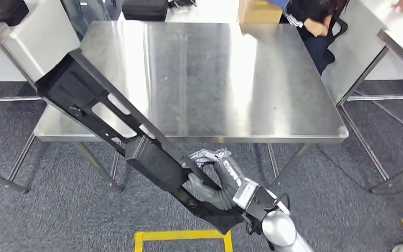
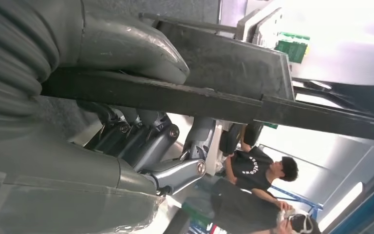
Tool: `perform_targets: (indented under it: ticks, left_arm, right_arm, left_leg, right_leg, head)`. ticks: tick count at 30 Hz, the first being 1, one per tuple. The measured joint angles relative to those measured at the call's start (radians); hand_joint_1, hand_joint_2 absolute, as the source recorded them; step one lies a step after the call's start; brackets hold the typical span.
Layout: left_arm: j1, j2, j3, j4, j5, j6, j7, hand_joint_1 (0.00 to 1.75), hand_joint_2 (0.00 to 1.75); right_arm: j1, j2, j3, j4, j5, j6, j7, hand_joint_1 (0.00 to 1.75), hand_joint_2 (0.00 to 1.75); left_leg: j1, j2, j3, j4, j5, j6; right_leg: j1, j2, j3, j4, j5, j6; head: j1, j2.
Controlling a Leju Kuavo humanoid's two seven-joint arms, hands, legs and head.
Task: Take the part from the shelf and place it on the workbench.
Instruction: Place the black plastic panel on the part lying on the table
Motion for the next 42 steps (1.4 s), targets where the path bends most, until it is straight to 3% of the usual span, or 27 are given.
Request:
perform_targets:
  ticks: [3, 5, 6, 8, 9, 10, 11, 13, 15, 16, 18, 20, 21, 22, 24, 25, 26, 29, 31, 34, 35, 36, 37, 38, 39, 41, 42]
  left_arm:
    - [0.002, 0.000, 0.000, 0.000, -0.002, 0.000, 0.000, 0.00, 1.75]
    - [0.003, -0.001, 0.000, 0.000, -0.002, 0.000, 0.001, 0.00, 1.75]
    - [0.004, -0.001, 0.000, 0.000, -0.002, 0.000, 0.001, 0.00, 1.75]
    - [0.005, -0.001, 0.000, 0.001, -0.002, 0.000, 0.001, 0.00, 1.75]
    - [0.005, -0.002, 0.000, 0.002, -0.002, 0.000, 0.001, 0.00, 1.75]
    - [0.004, -0.002, 0.000, 0.002, -0.002, 0.000, 0.001, 0.00, 1.75]
    - [0.003, -0.003, 0.000, 0.002, -0.002, 0.000, 0.001, 0.00, 1.75]
    - [-0.005, -0.004, 0.000, 0.001, -0.003, 0.000, 0.001, 0.00, 1.75]
    - [-0.012, -0.007, 0.000, 0.001, -0.003, 0.000, 0.001, 0.00, 1.75]
    - [-0.013, -0.008, 0.000, 0.001, -0.004, 0.000, 0.002, 0.00, 1.75]
    - [-0.010, -0.007, -0.001, 0.002, -0.005, 0.000, 0.004, 0.00, 1.75]
    - [-0.004, -0.004, -0.001, 0.002, -0.009, -0.001, 0.005, 0.00, 1.75]
    - [-0.001, -0.003, -0.001, 0.002, -0.012, -0.001, 0.006, 0.00, 1.75]
    - [0.001, -0.002, -0.001, 0.002, -0.014, -0.002, 0.006, 0.00, 1.75]
    - [0.003, 0.001, -0.002, 0.004, -0.016, -0.002, 0.006, 0.00, 1.75]
    - [0.003, 0.002, -0.002, 0.004, -0.016, -0.003, 0.005, 0.00, 1.75]
    - [0.003, 0.002, -0.002, 0.004, -0.017, -0.002, 0.005, 0.00, 1.75]
    - [-0.002, 0.000, -0.004, 0.004, -0.023, -0.001, 0.005, 0.00, 1.75]
    - [-0.004, 0.000, -0.004, 0.003, -0.025, 0.000, 0.005, 0.00, 1.75]
    - [-0.004, 0.001, -0.004, 0.003, -0.026, 0.000, 0.005, 0.00, 1.75]
    - [-0.004, 0.000, -0.004, 0.003, -0.026, 0.000, 0.005, 0.00, 1.75]
    - [-0.004, 0.000, -0.004, 0.003, -0.026, 0.000, 0.005, 0.00, 1.75]
    - [-0.004, -0.001, -0.004, 0.003, -0.026, 0.000, 0.005, 0.00, 1.75]
    - [-0.004, -0.001, -0.004, 0.003, -0.027, 0.000, 0.005, 0.00, 1.75]
    - [-0.004, -0.001, -0.004, 0.004, -0.027, 0.000, 0.005, 0.00, 1.75]
    - [-0.004, -0.001, -0.005, 0.004, -0.027, 0.005, 0.005, 0.00, 1.75]
    - [-0.006, -0.002, -0.005, 0.004, -0.027, 0.013, 0.004, 0.00, 1.75]
  right_arm:
    - [-0.006, -0.001, 0.006, 0.014, 0.000, -0.002, 0.000, 1.75, 1.75]
    - [-0.006, -0.002, 0.010, 0.022, 0.000, -0.002, 0.001, 1.75, 1.75]
    - [-0.006, -0.002, 0.012, 0.026, 0.000, -0.002, 0.001, 1.75, 1.75]
    - [-0.006, -0.004, 0.017, 0.033, 0.000, -0.002, 0.001, 1.75, 1.75]
    - [-0.006, -0.005, 0.019, 0.036, 0.001, -0.002, 0.001, 1.75, 1.75]
    - [-0.006, -0.005, 0.020, 0.038, 0.001, -0.002, 0.002, 1.75, 1.75]
    - [-0.008, -0.004, 0.021, 0.039, 0.001, -0.002, 0.002, 1.75, 1.75]
    - [-0.015, -0.001, 0.022, 0.039, 0.002, -0.002, 0.002, 1.75, 1.75]
    - [-0.021, 0.002, 0.023, 0.040, 0.002, -0.002, 0.002, 1.75, 1.75]
    - [-0.021, 0.002, 0.023, 0.040, 0.002, -0.003, 0.002, 1.75, 1.75]
    - [-0.020, 0.002, 0.025, 0.042, 0.004, -0.008, 0.003, 1.75, 1.75]
    - [-0.017, 0.002, 0.026, 0.045, 0.010, -0.018, 0.005, 1.75, 1.75]
    - [-0.017, 0.002, 0.027, 0.047, 0.015, -0.025, 0.005, 1.75, 1.75]
    - [-0.016, 0.002, 0.028, 0.048, 0.020, -0.032, 0.006, 1.75, 1.75]
    - [-0.017, 0.002, 0.031, 0.051, 0.032, -0.044, 0.007, 1.75, 1.75]
    - [-0.017, 0.001, 0.033, 0.053, 0.039, -0.050, 0.008, 1.75, 1.75]
    - [-0.019, 0.001, 0.036, 0.055, 0.047, -0.055, 0.010, 1.75, 1.75]
    - [-0.027, 0.001, 0.044, 0.057, 0.071, -0.069, 0.018, 1.75, 1.75]
    - [-0.033, 0.000, 0.047, 0.061, 0.079, -0.074, 0.023, 1.75, 1.75]
    - [-0.034, -0.003, 0.052, 0.069, 0.083, -0.075, 0.027, 1.75, 1.75]
    - [-0.034, -0.005, 0.054, 0.072, 0.083, -0.076, 0.028, 1.75, 1.75]
    - [-0.034, -0.006, 0.056, 0.074, 0.083, -0.076, 0.028, 1.75, 1.75]
    - [-0.034, -0.007, 0.057, 0.076, 0.083, -0.076, 0.028, 1.75, 1.75]
    - [-0.034, -0.008, 0.058, 0.077, 0.083, -0.076, 0.028, 1.75, 1.75]
    - [-0.034, -0.008, 0.060, 0.080, 0.083, -0.077, 0.029, 1.75, 1.75]
    - [-0.035, -0.009, 0.063, 0.083, 0.093, -0.080, 0.032, 1.75, 1.75]
    - [-0.039, -0.009, 0.066, 0.085, 0.113, -0.084, 0.040, 1.75, 1.75]
  left_leg:
    - [0.000, -0.006, 0.043, -0.008, -0.034, 0.004]
    - [0.000, -0.011, 0.083, -0.011, -0.065, 0.002]
    - [0.000, -0.013, 0.105, -0.012, -0.081, 0.001]
    - [-0.001, -0.014, 0.139, -0.014, -0.115, -0.005]
    - [-0.001, -0.015, 0.156, -0.018, -0.134, -0.010]
    - [-0.001, -0.014, 0.179, -0.022, -0.146, -0.016]
    - [-0.001, -0.013, 0.200, -0.021, -0.149, -0.023]
    - [0.001, -0.007, 0.208, 0.023, -0.126, -0.034]
    - [0.002, -0.001, 0.140, 0.145, -0.097, -0.040]
    - [0.003, 0.000, 0.088, 0.213, -0.105, -0.043]
    - [0.003, 0.001, -0.008, 0.289, -0.179, -0.046]
    - [0.003, 0.002, -0.070, 0.273, -0.255, -0.047]
    - [0.003, 0.003, -0.085, 0.233, -0.251, -0.046]
    - [0.003, 0.004, -0.090, 0.175, -0.203, -0.043]
    - [-0.001, 0.008, -0.080, 0.073, -0.054, -0.034]
    - [-0.004, 0.009, -0.071, 0.048, -0.002, -0.030]
    - [-0.007, 0.008, -0.063, 0.039, 0.019, -0.024]
    - [-0.006, 0.004, -0.029, 0.019, 0.015, -0.006]
    - [-0.003, 0.002, -0.004, 0.004, 0.007, 0.004]
    - [-0.003, -0.003, 0.025, -0.005, -0.018, 0.008]
    - [-0.003, -0.006, 0.038, -0.005, -0.029, 0.007]
    - [-0.003, -0.008, 0.053, -0.005, -0.041, 0.006]
    - [-0.003, -0.010, 0.068, -0.005, -0.054, 0.003]
    - [-0.003, -0.011, 0.083, -0.005, -0.066, 0.000]
    - [-0.004, -0.013, 0.096, -0.005, -0.079, -0.005]
    - [-0.006, -0.013, 0.113, -0.005, -0.098, -0.018]
    - [-0.006, -0.012, 0.119, -0.004, -0.101, -0.025]
  right_leg:
    - [-0.001, 0.000, -0.146, 0.157, -0.059, -0.012]
    - [-0.001, 0.000, -0.192, 0.138, -0.096, -0.014]
    - [-0.001, -0.001, -0.196, 0.089, -0.082, -0.007]
    - [0.000, -0.005, -0.185, -0.033, 0.022, 0.018]
    - [0.004, -0.009, -0.172, -0.074, 0.073, 0.020]
    - [0.008, -0.011, -0.158, -0.098, 0.107, 0.013]
    - [0.012, -0.011, -0.144, -0.106, 0.117, -0.001]
    - [0.011, -0.005, -0.108, -0.114, 0.112, -0.032]
    - [0.006, -0.003, -0.074, -0.119, 0.104, -0.055]
    - [0.005, -0.003, -0.060, -0.120, 0.092, -0.063]
    - [0.005, 0.001, -0.036, -0.120, 0.068, -0.068]
    - [0.005, 0.007, -0.010, -0.120, 0.044, -0.067]
    - [0.005, 0.010, 0.006, -0.120, 0.031, -0.065]
    - [0.004, 0.011, 0.018, -0.121, 0.018, -0.062]
    - [0.008, 0.013, 0.041, -0.121, -0.008, -0.052]
    - [0.010, 0.013, 0.049, -0.125, -0.019, -0.045]
    - [0.012, 0.014, 0.059, -0.122, -0.022, -0.035]
    - [0.010, 0.013, 0.042, -0.060, 0.000, -0.007]
    - [0.007, 0.010, -0.034, 0.049, 0.001, -0.001]
    - [0.004, 0.009, -0.151, 0.156, -0.076, -0.012]
    - [0.003, 0.009, -0.169, 0.145, -0.092, -0.009]
    - [0.001, 0.008, -0.174, 0.106, -0.085, 0.000]
    - [-0.001, 0.007, -0.168, 0.047, -0.051, 0.014]
    - [-0.001, 0.004, -0.158, -0.016, 0.006, 0.028]
    - [-0.001, -0.001, -0.148, -0.067, 0.058, 0.031]
    - [0.005, -0.007, -0.131, -0.109, 0.125, 0.010]
    - [0.008, -0.008, -0.123, -0.112, 0.126, -0.009]
  head:
    - [0.004, 0.000]
    - [0.004, 0.000]
    - [0.005, 0.000]
    - [0.005, 0.000]
    - [0.005, 0.000]
    - [0.005, 0.000]
    - [0.006, 0.000]
    - [0.006, 0.000]
    - [0.002, 0.000]
    - [0.000, 0.000]
    - [-0.001, 0.000]
    - [-0.001, 0.000]
    - [-0.001, 0.000]
    - [-0.001, 0.000]
    - [-0.001, 0.000]
    - [0.000, 0.000]
    - [0.000, 0.000]
    - [0.001, 0.000]
    - [0.004, 0.000]
    - [0.004, 0.000]
    - [0.004, 0.000]
    - [0.005, 0.000]
    - [0.005, 0.000]
    - [0.005, 0.000]
    - [0.005, 0.000]
    - [0.004, 0.000]
    - [0.003, 0.000]
